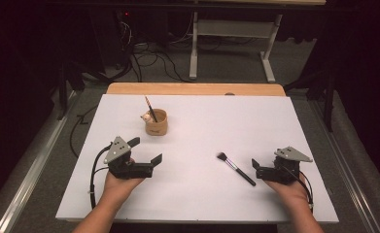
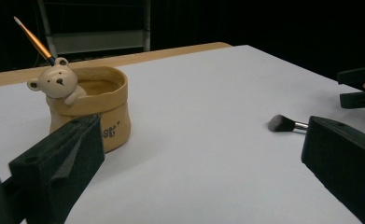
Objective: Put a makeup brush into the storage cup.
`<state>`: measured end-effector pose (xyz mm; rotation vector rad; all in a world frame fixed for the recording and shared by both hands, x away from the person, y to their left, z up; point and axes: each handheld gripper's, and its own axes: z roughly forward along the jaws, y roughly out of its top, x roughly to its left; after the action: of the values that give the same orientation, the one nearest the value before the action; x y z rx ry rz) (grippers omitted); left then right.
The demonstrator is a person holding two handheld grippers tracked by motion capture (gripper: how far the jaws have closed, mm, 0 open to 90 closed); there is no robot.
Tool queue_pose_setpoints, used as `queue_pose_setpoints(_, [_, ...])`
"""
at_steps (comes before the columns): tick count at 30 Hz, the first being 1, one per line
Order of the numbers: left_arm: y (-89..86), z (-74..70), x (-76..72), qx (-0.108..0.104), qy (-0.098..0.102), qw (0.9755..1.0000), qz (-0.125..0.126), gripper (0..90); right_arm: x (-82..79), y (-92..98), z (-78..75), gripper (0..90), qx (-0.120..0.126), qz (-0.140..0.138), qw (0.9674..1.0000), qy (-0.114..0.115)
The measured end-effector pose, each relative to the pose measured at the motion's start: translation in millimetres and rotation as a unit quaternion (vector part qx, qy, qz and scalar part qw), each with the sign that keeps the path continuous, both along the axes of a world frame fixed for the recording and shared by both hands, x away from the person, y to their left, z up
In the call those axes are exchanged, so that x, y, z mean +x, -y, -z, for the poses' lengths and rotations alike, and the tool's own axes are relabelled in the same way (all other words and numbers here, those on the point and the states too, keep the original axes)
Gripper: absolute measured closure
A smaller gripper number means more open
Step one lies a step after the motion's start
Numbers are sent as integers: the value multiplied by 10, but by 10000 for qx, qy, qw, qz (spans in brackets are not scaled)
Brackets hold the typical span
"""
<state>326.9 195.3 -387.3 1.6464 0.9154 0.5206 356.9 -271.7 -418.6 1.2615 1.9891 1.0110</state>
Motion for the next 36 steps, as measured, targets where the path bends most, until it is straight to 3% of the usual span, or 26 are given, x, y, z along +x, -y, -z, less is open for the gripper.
queue_pose_setpoints(10, [-27,-2,6,-35,-4,10000,-3,3,35,-3,-28,47,22,54,9997,-243])
queue_pose_setpoints(13, [-40,3,14,-55,-16,10000,-13,3,54,-15,-31,58,-28,-8,9993,-383])
queue_pose_setpoints(14, [-46,2,17,-52,-23,10000,-4,3,64,-23,-32,58,-179,-14,9987,-481])
queue_pose_setpoints(21, [-77,-27,30,-129,15,9999,-73,4,91,7,-60,66,-249,9,9961,-846])
queue_pose_setpoints(26, [-104,-44,23,-121,74,9998,-113,4,83,4,-84,98,-273,-20,9949,-975])
queue_pose_setpoints(35, [-62,-74,-20,53,278,9996,-15,3,104,-12,-149,97,-657,-170,9884,-1359])
queue_pose_setpoints(36, [-56,-69,-18,98,264,9996,15,3,118,-20,-152,86,-720,-209,9859,-1493])
